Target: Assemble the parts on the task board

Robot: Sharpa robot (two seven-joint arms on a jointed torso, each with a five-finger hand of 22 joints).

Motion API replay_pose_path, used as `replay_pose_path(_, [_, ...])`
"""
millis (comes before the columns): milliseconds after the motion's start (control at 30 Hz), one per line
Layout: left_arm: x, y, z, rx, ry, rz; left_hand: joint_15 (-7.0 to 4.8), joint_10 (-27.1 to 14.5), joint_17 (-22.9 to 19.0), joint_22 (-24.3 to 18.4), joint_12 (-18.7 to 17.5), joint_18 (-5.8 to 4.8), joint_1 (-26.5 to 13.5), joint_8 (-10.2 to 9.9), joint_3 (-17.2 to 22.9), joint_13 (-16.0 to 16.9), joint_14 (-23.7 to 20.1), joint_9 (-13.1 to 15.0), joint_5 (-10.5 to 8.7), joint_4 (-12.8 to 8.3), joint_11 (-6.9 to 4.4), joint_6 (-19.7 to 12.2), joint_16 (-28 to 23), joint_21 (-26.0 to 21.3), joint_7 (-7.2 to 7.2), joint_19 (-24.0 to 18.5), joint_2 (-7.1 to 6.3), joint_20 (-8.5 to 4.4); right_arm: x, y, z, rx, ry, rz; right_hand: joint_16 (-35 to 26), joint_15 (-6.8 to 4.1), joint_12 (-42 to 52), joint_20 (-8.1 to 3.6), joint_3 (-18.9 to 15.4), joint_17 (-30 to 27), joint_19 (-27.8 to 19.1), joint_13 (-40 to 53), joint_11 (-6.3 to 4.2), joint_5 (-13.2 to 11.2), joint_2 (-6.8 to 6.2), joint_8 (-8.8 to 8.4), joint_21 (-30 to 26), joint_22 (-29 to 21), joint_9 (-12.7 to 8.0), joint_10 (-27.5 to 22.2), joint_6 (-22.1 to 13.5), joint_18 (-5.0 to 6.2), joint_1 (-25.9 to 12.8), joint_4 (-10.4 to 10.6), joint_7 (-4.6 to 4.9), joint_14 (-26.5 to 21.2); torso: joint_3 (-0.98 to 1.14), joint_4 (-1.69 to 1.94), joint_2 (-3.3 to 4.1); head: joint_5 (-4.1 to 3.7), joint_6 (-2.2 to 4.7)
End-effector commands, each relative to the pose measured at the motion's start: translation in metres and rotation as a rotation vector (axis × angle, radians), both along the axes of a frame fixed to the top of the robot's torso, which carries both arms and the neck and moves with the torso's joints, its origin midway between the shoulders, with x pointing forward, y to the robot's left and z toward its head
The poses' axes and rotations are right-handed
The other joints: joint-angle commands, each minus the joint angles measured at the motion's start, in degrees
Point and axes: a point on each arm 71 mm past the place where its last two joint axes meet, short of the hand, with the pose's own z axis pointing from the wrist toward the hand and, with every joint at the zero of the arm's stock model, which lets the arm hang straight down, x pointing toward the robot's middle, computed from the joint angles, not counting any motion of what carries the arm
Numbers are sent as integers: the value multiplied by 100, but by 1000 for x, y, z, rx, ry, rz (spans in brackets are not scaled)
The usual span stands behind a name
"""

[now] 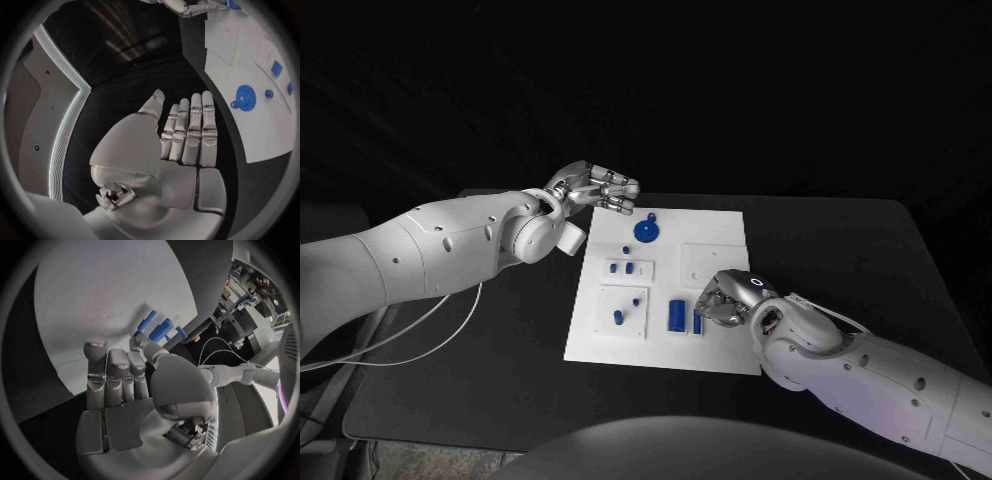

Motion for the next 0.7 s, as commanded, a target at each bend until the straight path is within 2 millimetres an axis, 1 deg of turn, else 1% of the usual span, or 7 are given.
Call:
replay_pose_path(33, [0, -2, 1, -6, -6, -9, 15, -26, 5, -5, -24, -26, 33, -15, -18, 0, 0, -2, -25, 27, 12, -44, 4, -23, 4, 26, 43, 21, -2, 0, -4, -27, -16, 11, 17, -24, 26, -31, -22, -2, 288, 9, 0, -33, -8, 20, 37, 71, -4, 49, 52, -65, 43, -5, 10, 15, 2, 2, -2, 4, -6])
replay_pose_path(200, [0, -2, 1, -6, -6, -10, 15, -26, 5, -5, -24, -26, 33, -15, -18, 0, 0, -2, -25, 27, 12, -44, 4, -23, 4, 26, 43, 21, -1, 0, -5, -33, -31, 14, 15, -25, 19, -35, -28, -6, 289, 18, -2, -40, -79, 17, 45, 77, -22, 55, 93, -71, 59, 18, -2, 13, 1, 2, -1, 3, -9])
replay_pose_path(333, [0, -2, 1, -6, -6, -9, 15, -26, 5, -5, -24, -26, 33, -15, -18, 0, 0, -2, -25, 27, 12, -44, 4, -23, 4, 26, 43, 21, -1, -1, -5, -31, -39, 10, 19, -30, 2, -41, -24, -3, 289, 30, -6, -44, -153, 15, 50, 86, -73, 58, 117, -78, 97, 107, -15, 13, 1, -3, -3, 5, -11])
replay_pose_path(467, [0, -2, 1, -6, -6, -9, 15, -26, 5, -5, -24, -26, 33, -15, -18, 0, 0, -2, -25, 27, 12, -44, 4, -23, 4, 26, 43, 21, 0, -3, -4, -11, -52, -2, -5, -46, -61, -59, -34, -16, 290, 11, -23, -51, -253, 8, 34, 83, -129, 45, 97, -85, 50, 301, -55, 6, 0, 0, -5, 4, -4])
replay_pose_path(567, [0, -2, 1, -6, -7, -9, 15, -26, 5, -5, -24, -26, 33, -15, -18, 0, 0, -2, -25, 27, 12, -44, 4, -23, 4, 26, 43, 21, 0, -5, -2, 16, -68, -18, -39, -58, -140, -72, 50, -37, 290, -26, -31, -50, -396, 15, 16, 73, -182, 20, 40, -87, -13, 482, -56, 3, 3, -3, -5, 10, 0])
replay_pose_path(667, [0, -2, 1, -5, -8, -7, 15, -26, 5, -5, -24, -26, 33, -15, -18, 0, 0, -2, -25, 27, 12, -44, 4, -23, 4, 26, 43, 21, 0, -10, 1, 61, -79, -43, -66, -44, -199, -78, 39, -52, 292, -56, 32, -57, -568, -11, -14, 60, -268, -7, -283, -73, -229, 686, 56, -5, 5, -6, -9, 12, 10])
replay_pose_path(700, [0, -2, 1, -5, -8, -6, 15, -26, 5, -5, -24, -26, 33, -15, -18, 0, 0, -2, -25, 27, 12, -44, 4, -23, 4, 26, 43, 21, 1, -13, 2, 84, -74, -58, -75, -34, -211, -76, -15, -57, 293, -62, 59, -51, -626, -9, -17, 57, -290, -13, -412, -63, -437, 867, 90, -7, 3, -7, -11, 9, 14])
